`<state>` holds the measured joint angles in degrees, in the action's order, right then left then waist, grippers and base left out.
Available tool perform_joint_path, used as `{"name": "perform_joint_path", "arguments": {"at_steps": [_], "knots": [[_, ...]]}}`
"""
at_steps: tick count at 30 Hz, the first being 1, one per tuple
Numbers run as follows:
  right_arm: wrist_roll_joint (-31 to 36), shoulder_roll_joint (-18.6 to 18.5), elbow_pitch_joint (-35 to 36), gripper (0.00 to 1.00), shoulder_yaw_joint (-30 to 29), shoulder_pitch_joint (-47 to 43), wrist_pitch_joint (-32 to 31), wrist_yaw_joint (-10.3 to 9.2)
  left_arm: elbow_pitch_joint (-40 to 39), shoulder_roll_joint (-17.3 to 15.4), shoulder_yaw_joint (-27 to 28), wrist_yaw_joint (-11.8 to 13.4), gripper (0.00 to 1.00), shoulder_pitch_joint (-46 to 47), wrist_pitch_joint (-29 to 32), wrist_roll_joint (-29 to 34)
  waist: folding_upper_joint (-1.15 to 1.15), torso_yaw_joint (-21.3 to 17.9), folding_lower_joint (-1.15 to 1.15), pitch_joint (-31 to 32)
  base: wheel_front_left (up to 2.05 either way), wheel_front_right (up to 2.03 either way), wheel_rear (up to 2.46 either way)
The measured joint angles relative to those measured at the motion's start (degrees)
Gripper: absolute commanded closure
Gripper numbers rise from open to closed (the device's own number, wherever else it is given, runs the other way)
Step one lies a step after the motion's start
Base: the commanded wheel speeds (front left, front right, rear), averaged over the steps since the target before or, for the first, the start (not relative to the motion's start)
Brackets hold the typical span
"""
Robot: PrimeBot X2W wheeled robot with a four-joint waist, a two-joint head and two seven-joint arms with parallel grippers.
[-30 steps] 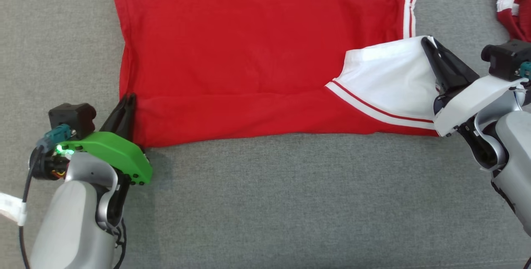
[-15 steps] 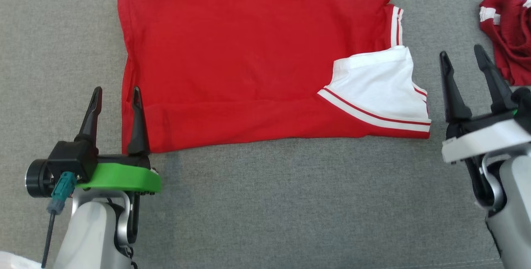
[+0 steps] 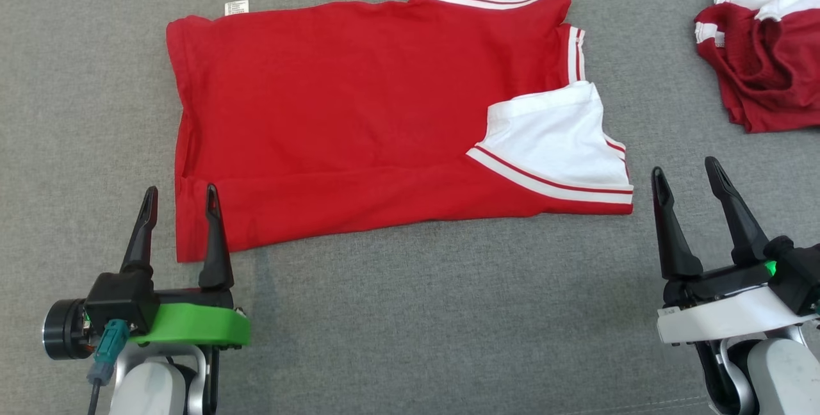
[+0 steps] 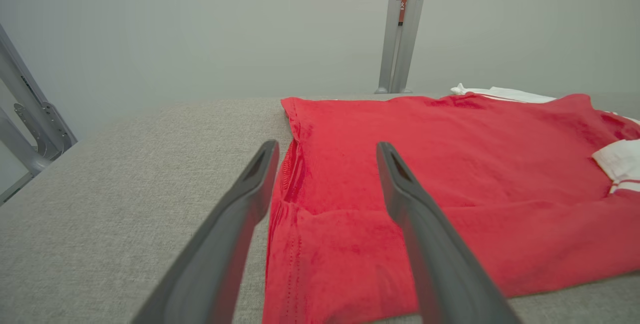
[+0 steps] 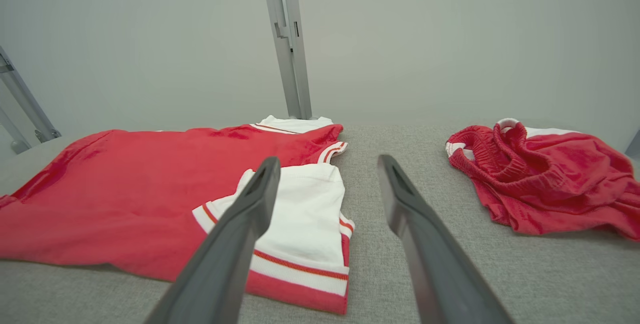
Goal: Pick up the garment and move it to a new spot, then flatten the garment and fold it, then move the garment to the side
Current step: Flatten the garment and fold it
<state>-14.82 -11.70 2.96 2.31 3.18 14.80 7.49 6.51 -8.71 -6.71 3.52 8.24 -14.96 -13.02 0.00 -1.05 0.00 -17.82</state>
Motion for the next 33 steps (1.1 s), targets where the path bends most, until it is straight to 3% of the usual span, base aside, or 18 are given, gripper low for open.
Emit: {"name": "perform_joint_path", "arguments": {"at_steps": [11, 17, 25, 26, 27, 28, 29, 33], "knots": [[0.4, 0.0, -0.5, 0.0, 0.0, -0.3, -2.1, 0.0, 5.9, 0.1, 0.1, -1.2, 0.0, 0.6, 1.8, -1.2, 0.0, -0.1, 0.0, -1.6, 0.0, 0.0, 0.0], [-1.2, -0.4, -9.4, 0.0, 1.0, 2.3, -3.3, 0.0, 14.2, 1.1, 1.5, -3.1, 0.0, 3.1, 4.9, -6.1, 0.0, 0.4, 0.0, -3.8, 0.0, 0.0, 0.0], [-5.1, -1.5, -19.2, 0.0, 4.5, 8.7, -4.2, 0.0, 18.7, 1.1, 1.2, -6.3, 0.0, 7.5, 9.5, -9.9, 0.0, 1.8, 0.0, -5.9, 0.0, 0.0, 0.0], [-5.9, -1.7, -20.0, 0.0, 5.0, 9.6, -4.8, 0.0, 18.9, 1.1, 1.1, -6.6, 0.19, 7.9, 10.5, -10.2, 0.0, 1.9, 0.0, -6.1, 0.0, 0.0, 0.0], [-6.2, -1.8, -20.8, 0.55, 5.6, 10.5, -5.3, 0.0, 19.0, 1.0, 0.9, -6.7, 0.6, 8.1, 11.2, -10.5, 0.0, 2.0, 0.0, -6.2, 0.0, 0.0, 0.0], [-6.6, -1.9, -21.2, 0.74, 6.0, 11.2, -5.7, 0.0, 18.9, 0.9, 0.7, -6.9, 1.0, 8.3, 11.7, -10.6, 0.0, 2.1, 0.0, -6.3, 0.0, 0.0, 0.0], [-7.1, -2.2, -21.7, 1.0, 6.3, 11.6, -6.0, 0.0, 18.7, 0.7, 0.5, -7.1, 1.0, 8.3, 12.3, -10.6, 0.0, 2.2, 0.0, -6.3, 0.0, 0.0, 0.0], [-9.1, -2.7, -21.9, 1.0, 7.3, 11.7, -6.1, 0.07, 16.7, 0.0, 0.2, -7.3, 1.0, 7.9, 13.5, -10.9, 0.0, 2.4, 0.0, -6.0, 0.0, 0.0, 0.0]]}}
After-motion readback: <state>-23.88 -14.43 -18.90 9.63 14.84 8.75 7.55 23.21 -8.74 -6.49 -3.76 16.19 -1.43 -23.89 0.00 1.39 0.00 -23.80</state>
